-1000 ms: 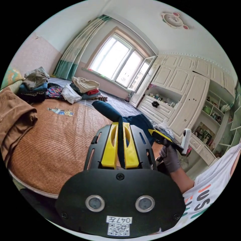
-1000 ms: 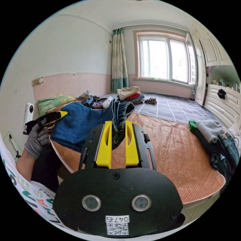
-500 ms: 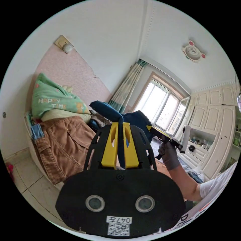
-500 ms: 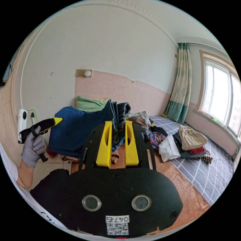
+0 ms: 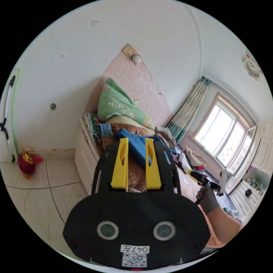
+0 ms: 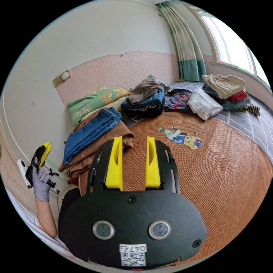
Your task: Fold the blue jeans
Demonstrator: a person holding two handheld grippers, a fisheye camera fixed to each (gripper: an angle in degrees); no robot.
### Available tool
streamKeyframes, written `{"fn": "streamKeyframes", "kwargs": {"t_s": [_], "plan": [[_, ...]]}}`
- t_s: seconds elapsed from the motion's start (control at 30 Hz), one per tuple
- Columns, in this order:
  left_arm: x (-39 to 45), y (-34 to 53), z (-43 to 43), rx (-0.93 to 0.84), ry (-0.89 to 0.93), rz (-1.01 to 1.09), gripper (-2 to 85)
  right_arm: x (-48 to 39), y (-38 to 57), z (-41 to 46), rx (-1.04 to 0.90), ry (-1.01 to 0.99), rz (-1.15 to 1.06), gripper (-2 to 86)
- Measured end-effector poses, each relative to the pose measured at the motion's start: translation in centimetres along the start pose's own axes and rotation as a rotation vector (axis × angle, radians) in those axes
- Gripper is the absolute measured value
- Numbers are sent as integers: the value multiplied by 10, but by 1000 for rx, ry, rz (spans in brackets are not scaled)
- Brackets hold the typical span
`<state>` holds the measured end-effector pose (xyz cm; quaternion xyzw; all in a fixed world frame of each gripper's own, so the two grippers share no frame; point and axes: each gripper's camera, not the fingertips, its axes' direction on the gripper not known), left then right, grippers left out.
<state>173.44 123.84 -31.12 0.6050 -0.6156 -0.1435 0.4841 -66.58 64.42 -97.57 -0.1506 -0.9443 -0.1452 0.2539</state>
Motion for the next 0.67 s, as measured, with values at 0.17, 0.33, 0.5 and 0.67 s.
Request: {"fn": "streamKeyframes", "kwargs": {"t_s": [0.17,0.33,0.5,0.67], "plan": [[196,8,86,-77,303,302,-1,41,8,-16,47,61,82,69],[400,110,210,-205,397,755,-9,28,10,-20,96,241,-62,11],[477,263,305,-336,409,956,-9,62,24,22,-44,327,-96,-6],[518,325,340,-328,520,1089,-9,111,-1,80,-137,255,-57,4]]}}
